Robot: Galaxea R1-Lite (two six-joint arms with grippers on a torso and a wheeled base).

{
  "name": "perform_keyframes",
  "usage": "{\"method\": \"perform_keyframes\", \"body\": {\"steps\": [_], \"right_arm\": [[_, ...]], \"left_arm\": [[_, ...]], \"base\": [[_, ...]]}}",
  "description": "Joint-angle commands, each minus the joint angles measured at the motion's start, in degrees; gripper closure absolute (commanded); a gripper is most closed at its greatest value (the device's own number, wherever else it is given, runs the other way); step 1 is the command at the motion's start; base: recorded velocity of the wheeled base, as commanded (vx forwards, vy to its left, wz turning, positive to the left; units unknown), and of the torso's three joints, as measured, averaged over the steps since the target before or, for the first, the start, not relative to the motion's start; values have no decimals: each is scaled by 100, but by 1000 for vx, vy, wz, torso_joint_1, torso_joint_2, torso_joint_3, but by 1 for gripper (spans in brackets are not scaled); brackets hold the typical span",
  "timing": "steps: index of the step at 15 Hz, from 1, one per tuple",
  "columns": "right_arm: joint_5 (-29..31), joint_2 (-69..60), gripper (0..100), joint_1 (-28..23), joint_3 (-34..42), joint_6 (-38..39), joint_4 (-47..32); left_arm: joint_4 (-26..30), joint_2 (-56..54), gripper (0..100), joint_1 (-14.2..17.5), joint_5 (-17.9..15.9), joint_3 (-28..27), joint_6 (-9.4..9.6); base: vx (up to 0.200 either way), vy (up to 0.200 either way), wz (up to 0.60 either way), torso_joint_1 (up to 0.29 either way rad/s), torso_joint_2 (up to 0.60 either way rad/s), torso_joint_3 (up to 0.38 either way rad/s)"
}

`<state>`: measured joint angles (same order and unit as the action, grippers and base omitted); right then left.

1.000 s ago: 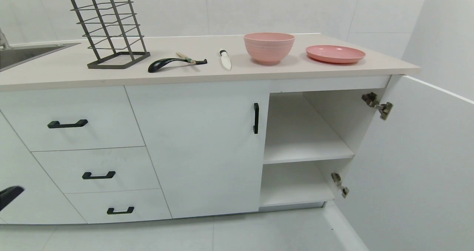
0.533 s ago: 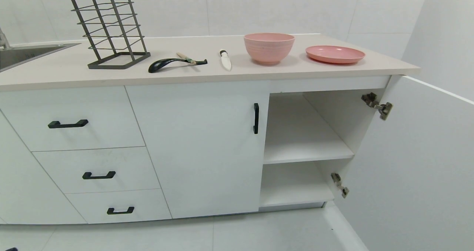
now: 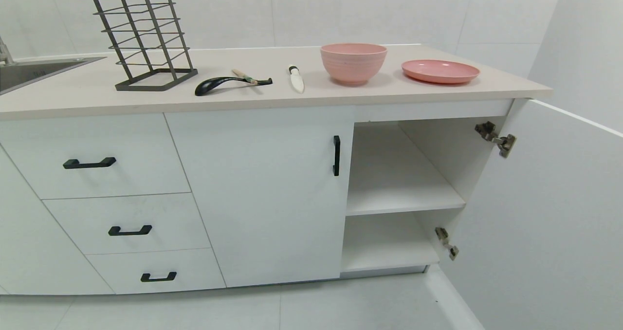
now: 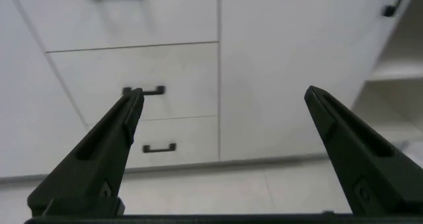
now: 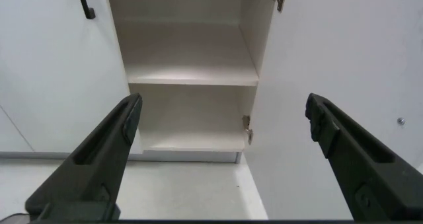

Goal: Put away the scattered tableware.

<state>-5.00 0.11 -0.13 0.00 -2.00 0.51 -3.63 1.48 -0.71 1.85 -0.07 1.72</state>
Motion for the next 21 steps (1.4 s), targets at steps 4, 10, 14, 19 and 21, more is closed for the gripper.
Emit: {"method": "perform_keyframes", "body": {"steps": [4,10,14,19,21], "right_arm": [[60,-11,0,5,0,42,-7],[87,-11,0,5,0,59,-16],[175,-11,0,5,0,191,-34],[201,-11,0,5,0,200,-34],[192,-11,0,5,0,191,-34]], "left_arm": [[3,-148,0,71,588,7,276],[-59,-148,0,71,-317,7,575],[460,-148,0,71,-423,-10,-66],[354,-148,0,62,-449,7,-75],[346,-148,0,71,-440,7,-75]], "base": [[0,0,0,0,0,0],[0,0,0,0,0,0],[0,0,0,0,0,0],[0,0,-480,1,0,4],[0,0,0,0,0,0]]}}
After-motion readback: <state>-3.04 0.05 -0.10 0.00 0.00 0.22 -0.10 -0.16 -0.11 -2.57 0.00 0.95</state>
